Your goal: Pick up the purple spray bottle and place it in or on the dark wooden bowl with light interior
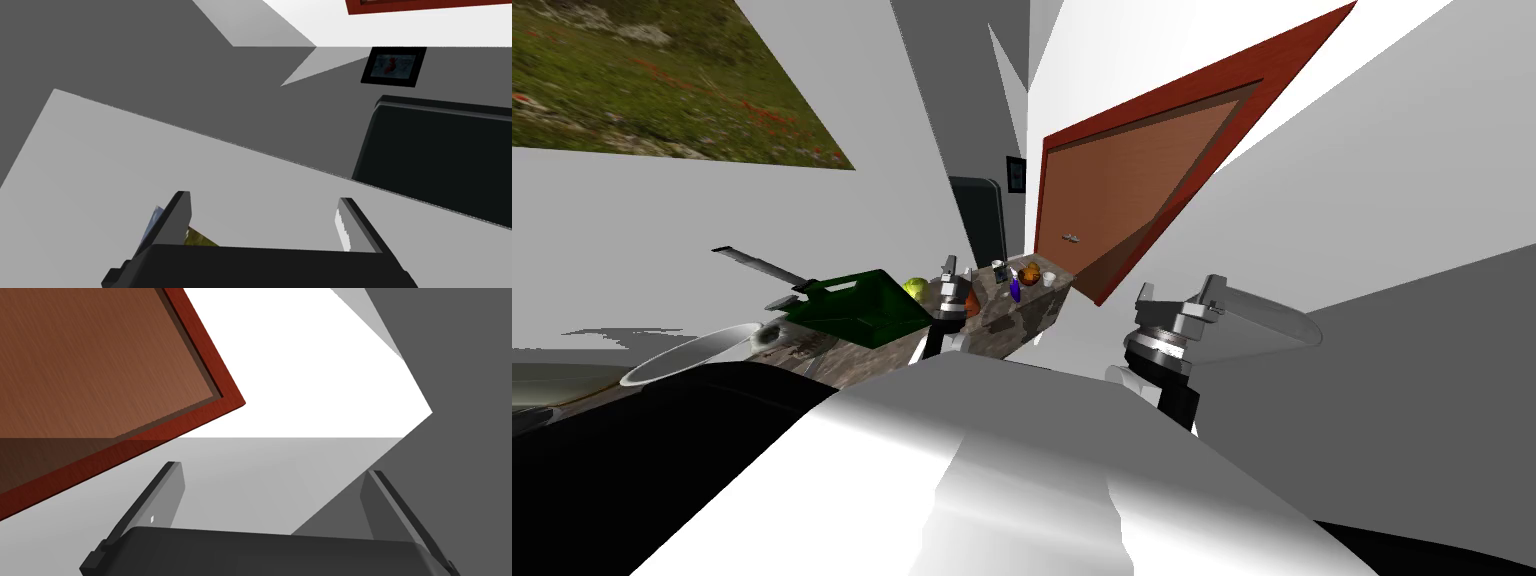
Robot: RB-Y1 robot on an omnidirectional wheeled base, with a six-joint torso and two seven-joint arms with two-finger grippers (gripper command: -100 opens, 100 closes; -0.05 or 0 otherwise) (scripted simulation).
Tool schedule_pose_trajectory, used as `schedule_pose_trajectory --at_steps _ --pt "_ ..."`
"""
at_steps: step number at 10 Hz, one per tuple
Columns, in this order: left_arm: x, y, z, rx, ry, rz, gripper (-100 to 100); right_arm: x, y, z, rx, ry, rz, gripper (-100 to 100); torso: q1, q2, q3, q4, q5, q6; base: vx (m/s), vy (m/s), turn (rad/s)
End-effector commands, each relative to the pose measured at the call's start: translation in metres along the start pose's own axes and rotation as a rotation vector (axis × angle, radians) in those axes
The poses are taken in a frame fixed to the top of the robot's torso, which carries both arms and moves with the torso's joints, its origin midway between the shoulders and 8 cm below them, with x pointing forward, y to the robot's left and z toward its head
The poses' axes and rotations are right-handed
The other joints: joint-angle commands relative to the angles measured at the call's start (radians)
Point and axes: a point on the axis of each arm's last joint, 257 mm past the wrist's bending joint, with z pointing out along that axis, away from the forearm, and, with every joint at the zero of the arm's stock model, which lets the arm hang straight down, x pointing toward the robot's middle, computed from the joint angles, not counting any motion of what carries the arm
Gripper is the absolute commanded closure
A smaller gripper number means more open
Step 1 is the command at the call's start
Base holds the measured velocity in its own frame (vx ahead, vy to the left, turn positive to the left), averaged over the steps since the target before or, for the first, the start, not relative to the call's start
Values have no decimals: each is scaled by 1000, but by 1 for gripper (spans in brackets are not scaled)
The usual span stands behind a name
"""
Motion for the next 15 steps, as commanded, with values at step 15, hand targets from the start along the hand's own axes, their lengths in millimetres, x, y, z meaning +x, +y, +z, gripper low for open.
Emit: schedule_pose_trajectory --at_steps 15 --pt "-89 70 -65 -350 -162 -364 -100 0 0 0 0 0 0 0 -14 -7 -4 -1 -3 0 46 -179 71"
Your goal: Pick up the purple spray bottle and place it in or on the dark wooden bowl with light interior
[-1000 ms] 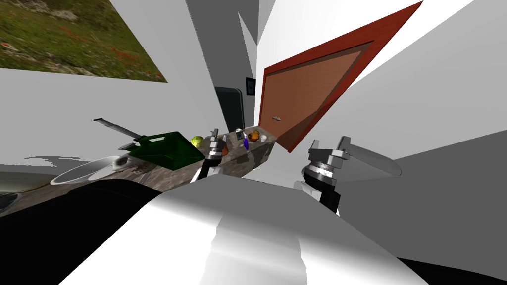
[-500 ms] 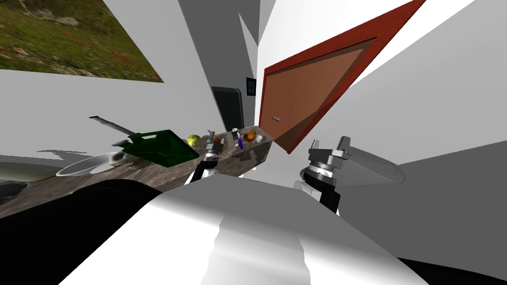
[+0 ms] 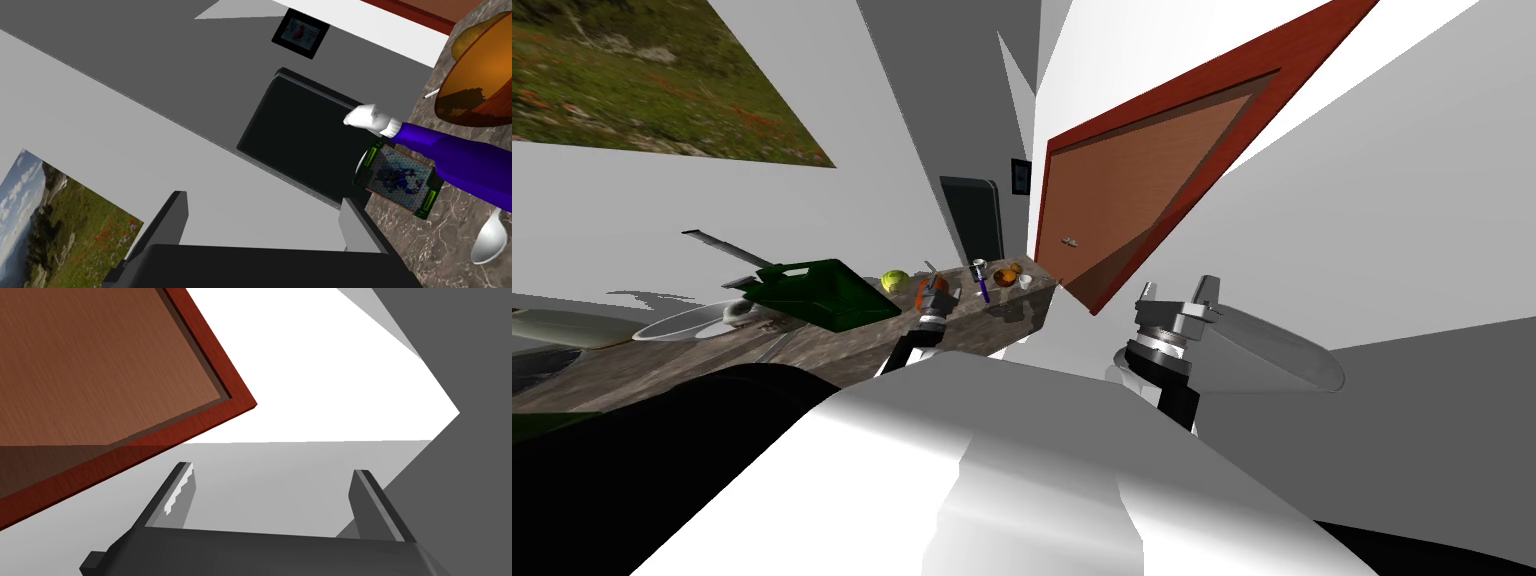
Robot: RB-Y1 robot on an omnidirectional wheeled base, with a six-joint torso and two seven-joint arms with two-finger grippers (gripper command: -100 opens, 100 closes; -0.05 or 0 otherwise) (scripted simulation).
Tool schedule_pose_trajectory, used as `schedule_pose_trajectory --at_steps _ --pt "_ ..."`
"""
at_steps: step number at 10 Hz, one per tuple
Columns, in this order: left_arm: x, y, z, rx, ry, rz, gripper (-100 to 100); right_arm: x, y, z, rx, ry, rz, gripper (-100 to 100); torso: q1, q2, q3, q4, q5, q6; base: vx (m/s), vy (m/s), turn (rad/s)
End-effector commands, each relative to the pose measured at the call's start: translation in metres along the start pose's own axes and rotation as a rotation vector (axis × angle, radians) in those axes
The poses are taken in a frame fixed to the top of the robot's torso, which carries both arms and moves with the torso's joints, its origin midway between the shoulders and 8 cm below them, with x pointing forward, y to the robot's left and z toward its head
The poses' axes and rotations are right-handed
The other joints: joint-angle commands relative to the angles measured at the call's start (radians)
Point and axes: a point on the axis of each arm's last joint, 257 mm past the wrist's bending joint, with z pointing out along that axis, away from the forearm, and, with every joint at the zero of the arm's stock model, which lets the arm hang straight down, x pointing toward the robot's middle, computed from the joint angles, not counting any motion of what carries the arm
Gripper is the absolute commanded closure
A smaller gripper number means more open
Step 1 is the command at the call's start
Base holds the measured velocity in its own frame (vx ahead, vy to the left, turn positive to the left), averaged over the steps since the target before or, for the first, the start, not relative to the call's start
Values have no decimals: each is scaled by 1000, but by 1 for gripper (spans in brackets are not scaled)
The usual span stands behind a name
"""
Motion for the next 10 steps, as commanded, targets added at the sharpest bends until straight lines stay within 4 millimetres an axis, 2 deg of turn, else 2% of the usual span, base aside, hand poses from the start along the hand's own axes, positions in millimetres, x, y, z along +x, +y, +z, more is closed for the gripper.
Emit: schedule_pose_trajectory --at_steps 1,3,5,6,9,10 --pt "-9 2 0 -16 -16 -35 -100 0 0 0 0 0 0 0 0 0 0 0 0 0 35 -145 50" --pt "-28 10 -7 -61 -64 -124 -100 0 0 0 0 0 0 0 6 2 1 0 1 0 47 -135 73" --pt "-46 18 -15 -103 -115 -216 -100 0 0 0 0 0 0 0 5 -1 0 0 1 0 121 -168 133" --pt "-46 18 -15 -102 -116 -223 -100 0 0 0 0 0 0 0 3 -3 -2 -1 1 0 79 -131 38" --pt "-71 30 -26 -153 -194 -368 -100 0 0 0 0 0 0 0 8 -1 -1 0 2 0 90 -125 104" --pt "-71 30 -26 -152 -195 -378 -100 0 0 0 0 0 0 0 5 -3 -2 -1 1 0 86 -110 48"
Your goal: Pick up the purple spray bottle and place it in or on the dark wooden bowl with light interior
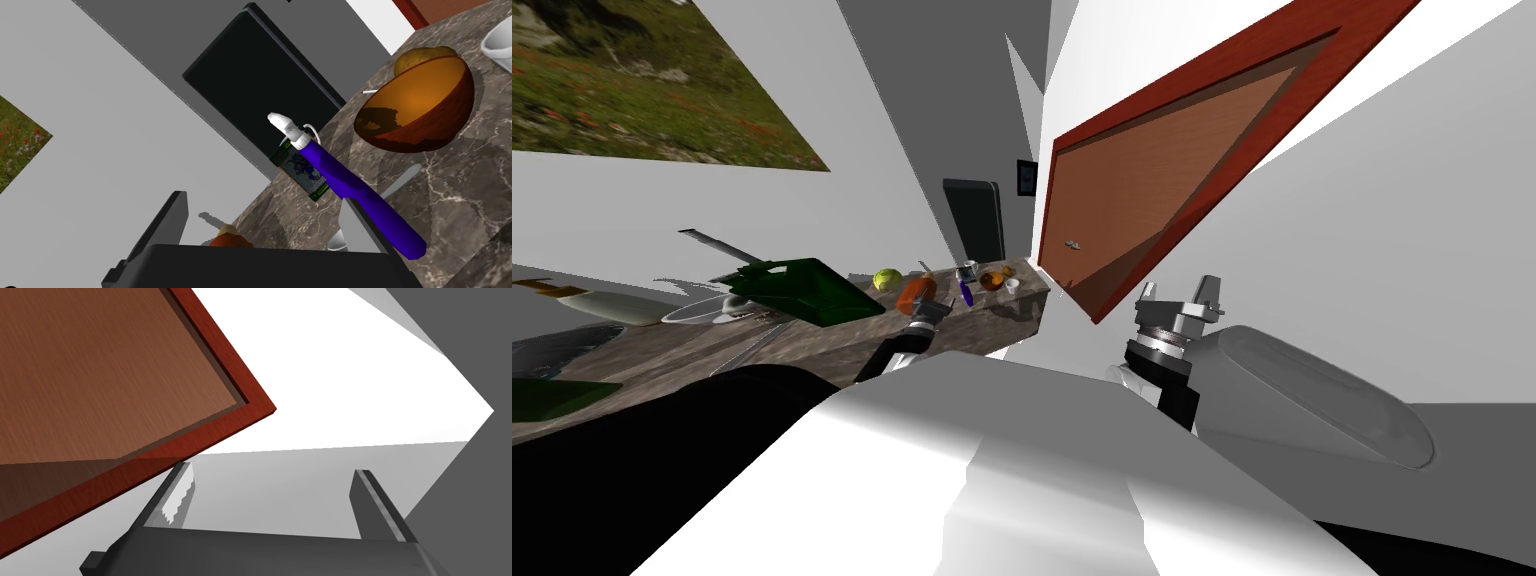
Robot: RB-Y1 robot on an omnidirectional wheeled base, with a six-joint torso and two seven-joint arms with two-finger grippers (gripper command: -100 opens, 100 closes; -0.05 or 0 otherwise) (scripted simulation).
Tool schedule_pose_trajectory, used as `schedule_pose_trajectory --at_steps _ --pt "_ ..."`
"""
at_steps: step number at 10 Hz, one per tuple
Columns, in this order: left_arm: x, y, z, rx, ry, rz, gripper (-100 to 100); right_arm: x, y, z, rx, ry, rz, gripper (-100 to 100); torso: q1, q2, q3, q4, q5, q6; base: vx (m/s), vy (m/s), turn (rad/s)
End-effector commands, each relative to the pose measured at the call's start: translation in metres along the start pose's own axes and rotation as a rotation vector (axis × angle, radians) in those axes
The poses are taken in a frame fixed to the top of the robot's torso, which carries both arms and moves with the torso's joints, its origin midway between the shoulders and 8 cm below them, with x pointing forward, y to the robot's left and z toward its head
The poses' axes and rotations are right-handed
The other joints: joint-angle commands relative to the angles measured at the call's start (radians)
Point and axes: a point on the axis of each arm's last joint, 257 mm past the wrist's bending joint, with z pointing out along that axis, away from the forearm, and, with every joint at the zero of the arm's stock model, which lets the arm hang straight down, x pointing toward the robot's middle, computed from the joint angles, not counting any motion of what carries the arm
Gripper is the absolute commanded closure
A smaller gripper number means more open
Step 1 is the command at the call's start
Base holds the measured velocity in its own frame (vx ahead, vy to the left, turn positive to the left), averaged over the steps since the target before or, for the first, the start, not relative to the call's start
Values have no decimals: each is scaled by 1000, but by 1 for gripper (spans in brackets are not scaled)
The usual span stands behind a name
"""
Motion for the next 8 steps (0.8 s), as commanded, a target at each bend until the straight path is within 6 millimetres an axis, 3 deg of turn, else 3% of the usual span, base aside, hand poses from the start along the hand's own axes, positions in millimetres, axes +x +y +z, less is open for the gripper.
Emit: schedule_pose_trajectory --at_steps 1,5,8 --pt "-11 1 -2 -16 -29 -68 -100 0 0 0 0 0 0 0 0 0 0 0 0 0 79 -55 73" --pt "-41 8 -8 -58 -118 -275 -100 0 0 0 0 0 0 0 1 -4 -3 -1 0 0 144 -101 118" --pt "-52 11 -11 -70 -154 -388 -100 0 0 0 0 0 0 0 6 -2 -1 0 2 0 113 -40 65"
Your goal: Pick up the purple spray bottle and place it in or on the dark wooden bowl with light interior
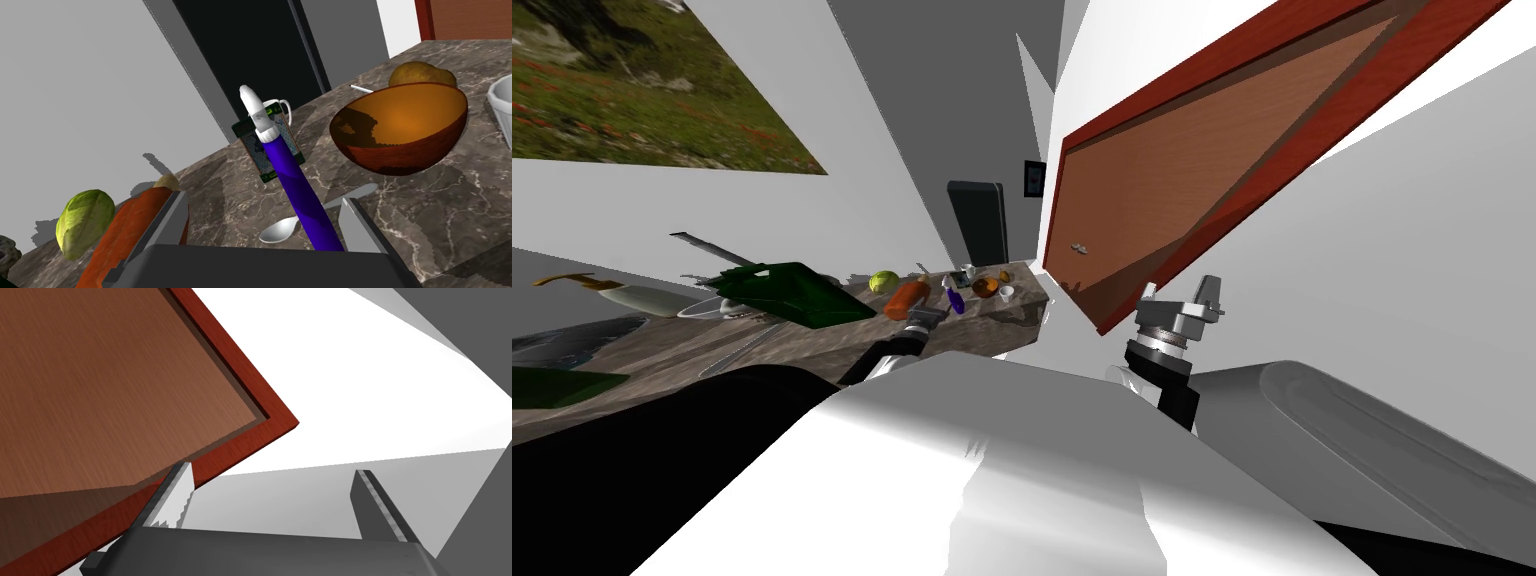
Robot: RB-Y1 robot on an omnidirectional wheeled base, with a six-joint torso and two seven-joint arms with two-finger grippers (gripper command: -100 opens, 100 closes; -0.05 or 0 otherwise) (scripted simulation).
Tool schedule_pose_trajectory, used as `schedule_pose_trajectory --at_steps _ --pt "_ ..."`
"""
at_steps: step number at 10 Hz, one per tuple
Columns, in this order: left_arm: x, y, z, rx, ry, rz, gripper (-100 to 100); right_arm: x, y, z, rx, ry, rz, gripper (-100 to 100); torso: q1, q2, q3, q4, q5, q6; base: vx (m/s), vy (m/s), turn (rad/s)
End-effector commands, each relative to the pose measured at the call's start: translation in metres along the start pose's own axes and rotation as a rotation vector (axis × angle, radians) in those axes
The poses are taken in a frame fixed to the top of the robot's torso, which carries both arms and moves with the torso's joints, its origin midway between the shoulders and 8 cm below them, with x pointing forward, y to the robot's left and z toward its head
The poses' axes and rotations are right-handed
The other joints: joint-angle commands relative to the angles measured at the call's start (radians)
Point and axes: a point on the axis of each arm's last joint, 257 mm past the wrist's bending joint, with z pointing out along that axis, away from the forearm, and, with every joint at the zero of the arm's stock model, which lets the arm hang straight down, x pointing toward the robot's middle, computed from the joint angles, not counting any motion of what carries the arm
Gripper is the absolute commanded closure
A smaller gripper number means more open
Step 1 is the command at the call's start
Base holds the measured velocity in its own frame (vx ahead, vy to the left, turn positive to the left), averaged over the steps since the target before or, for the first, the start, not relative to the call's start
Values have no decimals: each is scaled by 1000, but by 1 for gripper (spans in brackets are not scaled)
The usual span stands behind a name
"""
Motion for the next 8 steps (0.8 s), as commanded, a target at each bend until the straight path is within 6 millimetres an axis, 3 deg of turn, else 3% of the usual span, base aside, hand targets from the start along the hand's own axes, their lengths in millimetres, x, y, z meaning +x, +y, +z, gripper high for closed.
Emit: schedule_pose_trajectory --at_steps 1,8 --pt "-10 1 -1 -10 -28 -85 -100 0 0 0 0 0 0 0 0 0 0 0 0 0 142 -44 108" --pt "-40 8 -11 7 -113 -410 -100 0 0 0 0 0 0 0 2 1 0 0 0 0 118 -26 76"
